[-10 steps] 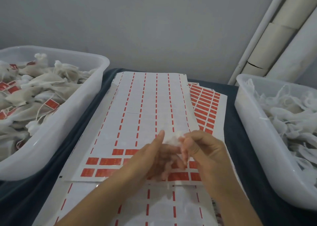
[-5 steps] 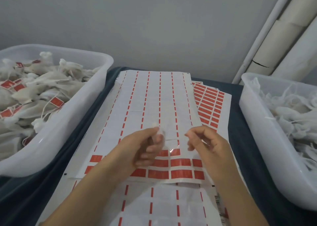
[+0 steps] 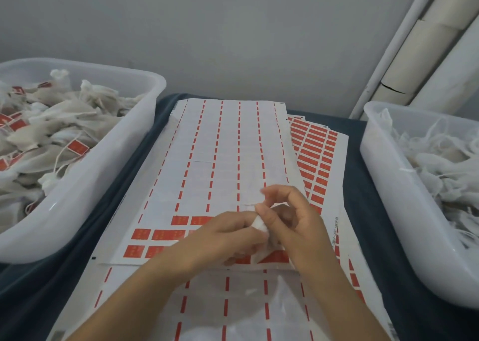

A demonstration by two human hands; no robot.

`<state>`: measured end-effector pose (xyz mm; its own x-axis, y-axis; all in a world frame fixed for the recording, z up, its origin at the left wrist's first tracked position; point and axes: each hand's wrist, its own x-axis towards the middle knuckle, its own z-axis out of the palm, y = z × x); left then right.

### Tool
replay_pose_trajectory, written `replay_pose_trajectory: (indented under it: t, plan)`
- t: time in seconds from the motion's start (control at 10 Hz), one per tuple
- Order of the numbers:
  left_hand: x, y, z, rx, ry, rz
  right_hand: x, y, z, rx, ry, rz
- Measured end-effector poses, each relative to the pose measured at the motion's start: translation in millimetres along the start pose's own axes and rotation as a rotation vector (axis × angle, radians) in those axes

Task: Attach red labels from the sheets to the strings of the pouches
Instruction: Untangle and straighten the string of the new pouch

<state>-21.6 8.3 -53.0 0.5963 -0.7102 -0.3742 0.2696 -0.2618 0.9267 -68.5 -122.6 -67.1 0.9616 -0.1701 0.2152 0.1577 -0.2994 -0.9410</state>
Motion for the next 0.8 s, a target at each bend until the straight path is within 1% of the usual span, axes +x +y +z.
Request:
replay_pose_trajectory:
  t: [0.1, 0.2, 0.4, 0.5, 0.6, 0.7, 0.8]
  plan:
    - [-2.8, 0.8, -0.7, 0.068, 0.001, 0.078, 1.6, -0.8, -3.9, 0.033, 0.005, 0.040]
    - [-3.5, 0.8, -0.1, 0.047, 0.008, 0.086, -0.1, -0.1, -5.5, -0.054, -0.006, -0.012]
    - [-7.1, 2.8, -2.3, -0.012, -0.005, 0.072, 0.0, 0.4, -7.2, -0.282, -0.075, -0.216]
    - [-8.1, 1.4, -4.1, -0.046, -0.012, 0.072, -0.6, -0.5, -8.7, -0.244, -0.070, -0.175]
    - [-9.6, 1.4, -4.2, -0.084, -0.043, 0.102, -0.6, -1.8, -9.4, -0.088, -0.041, -0.061]
    - [-9.3, 0.5, -5.0, -0.102, -0.060, 0.134, 0.3, -1.9, -10.2, -0.091, -0.041, -0.059]
    - [-9.6, -1.0, -6.3, -0.110, -0.063, 0.147, -1.0, -5.1, -10.8, -0.095, -0.080, -0.079]
